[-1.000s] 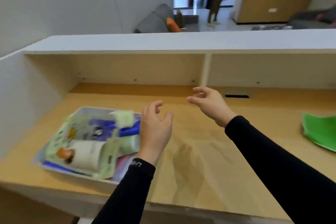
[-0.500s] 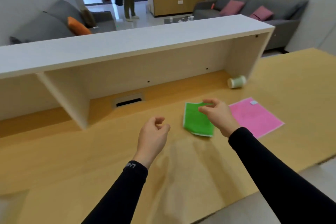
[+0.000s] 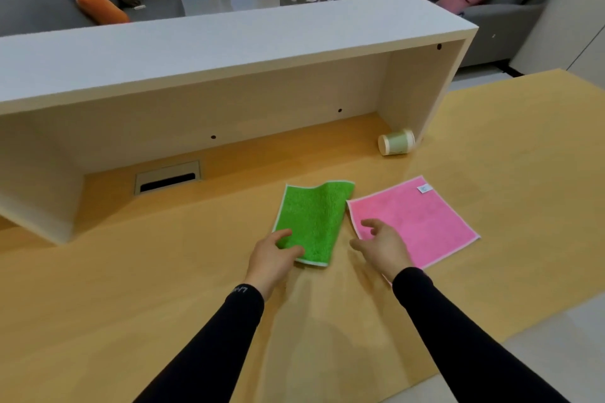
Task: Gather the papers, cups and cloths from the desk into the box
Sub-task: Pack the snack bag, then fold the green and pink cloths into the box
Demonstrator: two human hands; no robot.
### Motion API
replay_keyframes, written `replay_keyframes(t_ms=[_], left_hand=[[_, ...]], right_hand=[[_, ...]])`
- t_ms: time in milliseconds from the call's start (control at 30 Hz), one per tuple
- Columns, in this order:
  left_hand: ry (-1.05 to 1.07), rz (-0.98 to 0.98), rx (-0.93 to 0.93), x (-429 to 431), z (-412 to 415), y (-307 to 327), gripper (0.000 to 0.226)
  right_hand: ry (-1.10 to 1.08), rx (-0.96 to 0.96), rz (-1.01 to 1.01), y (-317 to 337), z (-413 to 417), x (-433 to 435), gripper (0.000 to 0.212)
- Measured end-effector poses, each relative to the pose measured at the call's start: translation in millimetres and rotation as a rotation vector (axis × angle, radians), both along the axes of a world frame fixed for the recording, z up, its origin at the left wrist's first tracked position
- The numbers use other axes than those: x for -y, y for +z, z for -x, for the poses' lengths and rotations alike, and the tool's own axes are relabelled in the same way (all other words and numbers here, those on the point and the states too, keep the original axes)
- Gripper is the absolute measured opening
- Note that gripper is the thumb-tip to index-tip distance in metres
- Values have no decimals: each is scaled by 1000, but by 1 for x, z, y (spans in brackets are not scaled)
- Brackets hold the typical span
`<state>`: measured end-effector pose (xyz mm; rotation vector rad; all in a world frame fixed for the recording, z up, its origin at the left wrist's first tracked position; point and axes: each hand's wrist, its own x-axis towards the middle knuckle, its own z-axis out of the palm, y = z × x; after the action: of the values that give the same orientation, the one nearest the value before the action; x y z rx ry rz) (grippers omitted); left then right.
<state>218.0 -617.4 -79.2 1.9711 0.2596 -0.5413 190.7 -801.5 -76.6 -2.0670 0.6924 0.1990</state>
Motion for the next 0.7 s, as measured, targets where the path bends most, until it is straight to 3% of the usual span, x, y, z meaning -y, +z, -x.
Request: replay_keyframes(t_ms=[100,200,267,367,467,700], left_hand=[[8,-24,-8,8,-11,-12,54],[84,3,-29,12,-15,-20,42],[115,9,-8,13,-15,-24,29],[151,15,58,10,-14,-19,16],[217,83,130,6,-16,-1,18],[300,119,382,-11,-16,55,20]], right_hand=[[-4,32,60,-13,-10,-2,61],[13,-42,258,-29,-20,1,62],[47,-82,418,-37,-22,5,45],[51,-61,480,-40,-22,12,25],[4,-24,351,-31,-26,15,18],[-91,317,-26,42,-38,-20,20]])
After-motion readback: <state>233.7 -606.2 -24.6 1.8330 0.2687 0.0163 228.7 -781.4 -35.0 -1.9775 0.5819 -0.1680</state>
